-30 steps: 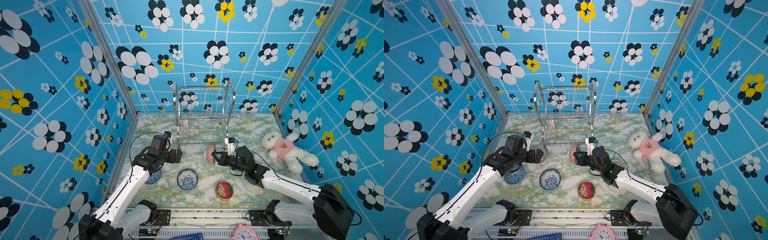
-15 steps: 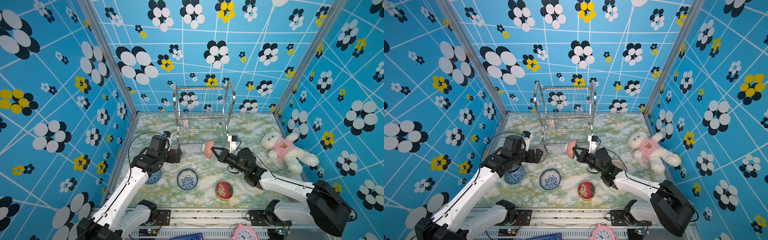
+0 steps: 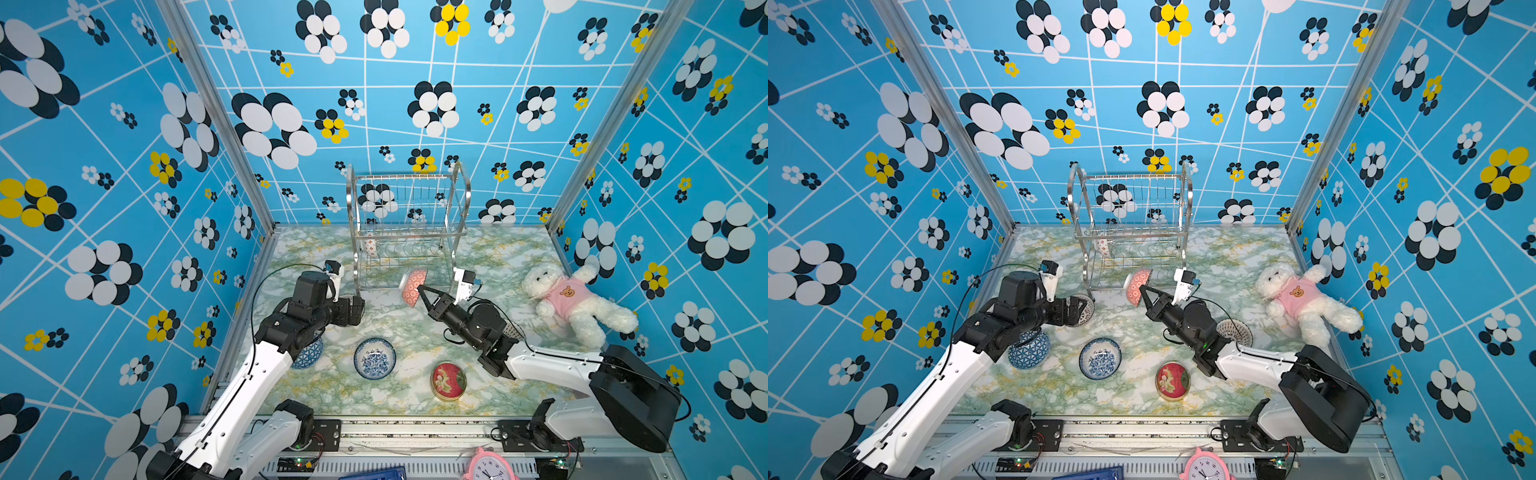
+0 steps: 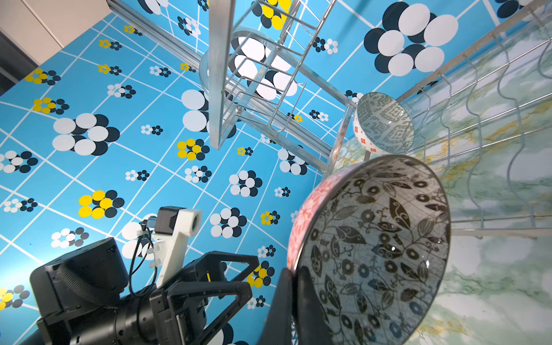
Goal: Load bowls into a dish rack
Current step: Place the bowl in the dish rack.
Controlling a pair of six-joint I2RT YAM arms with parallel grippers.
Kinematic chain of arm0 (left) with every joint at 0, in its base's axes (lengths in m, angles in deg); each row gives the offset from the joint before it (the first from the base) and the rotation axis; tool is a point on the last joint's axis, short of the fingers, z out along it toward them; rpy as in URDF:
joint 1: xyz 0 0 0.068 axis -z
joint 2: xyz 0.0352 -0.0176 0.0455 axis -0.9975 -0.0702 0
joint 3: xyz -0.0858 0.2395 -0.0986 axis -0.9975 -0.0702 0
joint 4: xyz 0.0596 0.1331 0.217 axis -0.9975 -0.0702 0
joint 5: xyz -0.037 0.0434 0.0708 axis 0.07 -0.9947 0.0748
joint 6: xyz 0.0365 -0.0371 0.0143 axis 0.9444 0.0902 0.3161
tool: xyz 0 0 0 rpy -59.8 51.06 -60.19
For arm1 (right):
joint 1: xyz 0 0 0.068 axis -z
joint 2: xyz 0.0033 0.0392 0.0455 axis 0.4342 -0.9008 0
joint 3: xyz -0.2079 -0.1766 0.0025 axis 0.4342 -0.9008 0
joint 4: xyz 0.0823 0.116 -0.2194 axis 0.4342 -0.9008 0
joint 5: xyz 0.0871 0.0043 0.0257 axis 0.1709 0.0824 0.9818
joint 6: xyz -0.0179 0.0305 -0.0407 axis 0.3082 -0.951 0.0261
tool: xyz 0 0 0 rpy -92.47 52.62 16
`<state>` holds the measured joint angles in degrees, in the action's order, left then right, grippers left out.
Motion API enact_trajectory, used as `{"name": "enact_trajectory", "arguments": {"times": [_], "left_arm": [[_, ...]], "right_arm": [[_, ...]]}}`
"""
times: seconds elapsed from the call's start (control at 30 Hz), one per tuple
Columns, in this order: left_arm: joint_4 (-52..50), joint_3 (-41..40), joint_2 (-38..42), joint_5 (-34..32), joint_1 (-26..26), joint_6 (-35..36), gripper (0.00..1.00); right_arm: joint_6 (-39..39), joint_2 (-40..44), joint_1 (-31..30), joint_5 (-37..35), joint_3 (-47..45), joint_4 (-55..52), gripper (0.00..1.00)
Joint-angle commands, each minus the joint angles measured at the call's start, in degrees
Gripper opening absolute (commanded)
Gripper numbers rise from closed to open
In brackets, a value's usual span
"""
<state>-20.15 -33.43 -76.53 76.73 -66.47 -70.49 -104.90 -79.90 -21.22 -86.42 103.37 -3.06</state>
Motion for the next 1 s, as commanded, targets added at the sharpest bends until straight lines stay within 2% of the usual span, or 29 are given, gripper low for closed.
{"name": "enact_trajectory", "arguments": {"times": [0.0,0.17,0.6,0.97], "left_arm": [[1.15,-0.46,1.57,1.35,-0.22,0.09,0.99],[1.29,-0.55,1.93,2.0,0.17,-0.08,0.99],[1.07,-0.64,2.12,2.08,1.53,-0.18,0.99],[1.02,-0.64,1.68,2.37,2.11,-0.21,0.99]], "right_arm": [[-1.46,-3.04,-0.85,-5.31,2.4,12.39,0.0],[-3.11,-9.88,-1.53,-8.66,5.22,20.27,0.0],[-4.83,-20.47,-2.0,-15.56,13.93,20.33,0.0],[-4.38,-28.02,-1.82,-17.41,21.47,20.35,0.0]]}}
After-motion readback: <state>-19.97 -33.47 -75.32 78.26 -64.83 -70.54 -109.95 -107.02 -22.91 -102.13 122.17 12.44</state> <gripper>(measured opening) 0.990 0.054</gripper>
